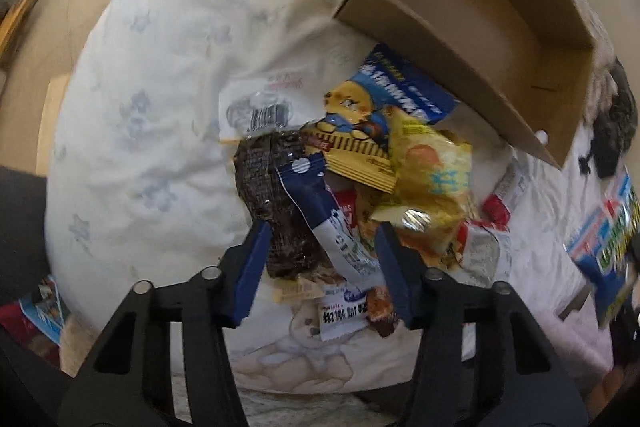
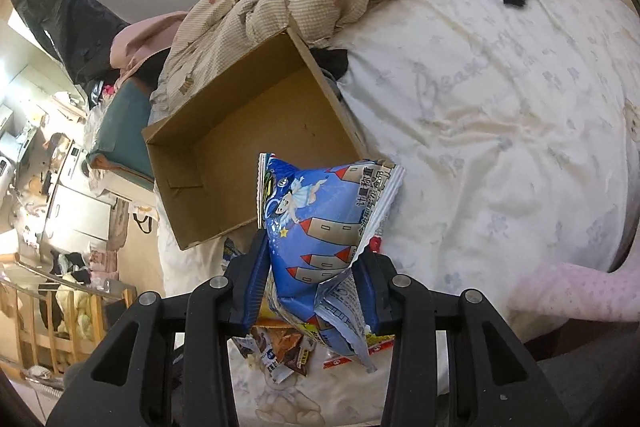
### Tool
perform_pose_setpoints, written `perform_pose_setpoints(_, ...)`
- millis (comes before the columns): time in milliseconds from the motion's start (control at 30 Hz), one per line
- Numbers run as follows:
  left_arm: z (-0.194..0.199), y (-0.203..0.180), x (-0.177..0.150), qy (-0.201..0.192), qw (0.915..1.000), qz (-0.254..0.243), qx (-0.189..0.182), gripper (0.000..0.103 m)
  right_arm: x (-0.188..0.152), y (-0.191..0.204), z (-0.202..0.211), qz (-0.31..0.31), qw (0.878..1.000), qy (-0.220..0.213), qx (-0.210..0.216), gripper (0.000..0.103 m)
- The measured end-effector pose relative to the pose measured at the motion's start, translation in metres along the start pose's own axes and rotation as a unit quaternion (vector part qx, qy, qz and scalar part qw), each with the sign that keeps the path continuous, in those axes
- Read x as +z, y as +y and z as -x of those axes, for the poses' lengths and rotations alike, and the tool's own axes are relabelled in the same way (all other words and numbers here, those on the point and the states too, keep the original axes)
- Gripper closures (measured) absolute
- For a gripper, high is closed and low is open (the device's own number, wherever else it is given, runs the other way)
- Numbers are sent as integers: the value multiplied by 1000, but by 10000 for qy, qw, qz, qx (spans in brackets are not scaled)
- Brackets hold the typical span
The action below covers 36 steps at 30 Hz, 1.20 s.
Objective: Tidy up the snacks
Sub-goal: 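Grasp the blue rocket-print bag with the right gripper while the left gripper grasps the blue-white stick snack, then carry both snacks over the cardboard box and open both grippers to drop them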
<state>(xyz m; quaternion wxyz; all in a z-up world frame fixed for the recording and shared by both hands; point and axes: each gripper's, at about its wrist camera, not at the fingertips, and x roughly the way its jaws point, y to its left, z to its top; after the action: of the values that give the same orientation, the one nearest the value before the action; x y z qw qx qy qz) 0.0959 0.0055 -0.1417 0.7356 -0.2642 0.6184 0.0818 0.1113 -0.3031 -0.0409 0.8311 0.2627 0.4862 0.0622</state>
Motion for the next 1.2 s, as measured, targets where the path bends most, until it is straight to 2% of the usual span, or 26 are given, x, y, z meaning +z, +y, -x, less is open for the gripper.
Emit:
perform_pose_setpoints(33, -4, 1, 1, -8, 10000, 46, 42, 58, 0, -1, 1, 6, 10000, -19, -11, 62)
perform_pose_setpoints(100, -14, 4, 3, 65, 9999, 75, 59, 67, 0, -2, 2, 12, 10000, -41, -39, 62)
perform_pose_setpoints(167, -20, 4, 5, 147, 9998, 5, 134, 83, 0, -2, 1, -21, 10000, -24, -41, 62)
perform_pose_setpoints(200, -19, 4, 6, 113, 9998, -52, 163, 88, 0, -2, 0, -49, 10000, -8, -37, 62)
perform_pose_setpoints(300, -11, 10, 7, 35, 10000, -75, -26, 89, 1, -2, -3, -97, 9999, 51, 15, 62)
perform_pose_setpoints(433, 11, 11, 12, -179, 9995, -242, -59, 89, 0, 1, -3, -71, 9999, 73, 54, 62)
perform_pose_setpoints(567, 38, 4, 24, -342, 9968, -708, -114, 89, 0, 5, 1, -52, 9999, 71, 126, 62)
perform_pose_setpoints(667, 59, -8, 39, -592, 9908, -1209, -108, 89, 1, 8, 2, -87, 9996, 110, 235, 62)
perform_pose_setpoints(867, 91, -46, 86, -1028, 9785, -1768, -280, 89, 21, 27, -2, 21, 9993, 190, 317, 62)
perform_pose_setpoints(967, 100, -72, 100, -1327, 9666, -2168, -326, 89, 39, 43, -9, 246, 9992, 209, 230, 62)
perform_pose_setpoints(1100, 94, -104, 110, -1509, 9523, -2601, -517, 89, 63, 69, -33, 763, 9968, 203, 102, 62)
perform_pose_setpoints(1200, 78, -121, 113, -1802, 9352, -3003, -531, 89, 76, 81, -66, 1011, 9944, 322, 24, 62)
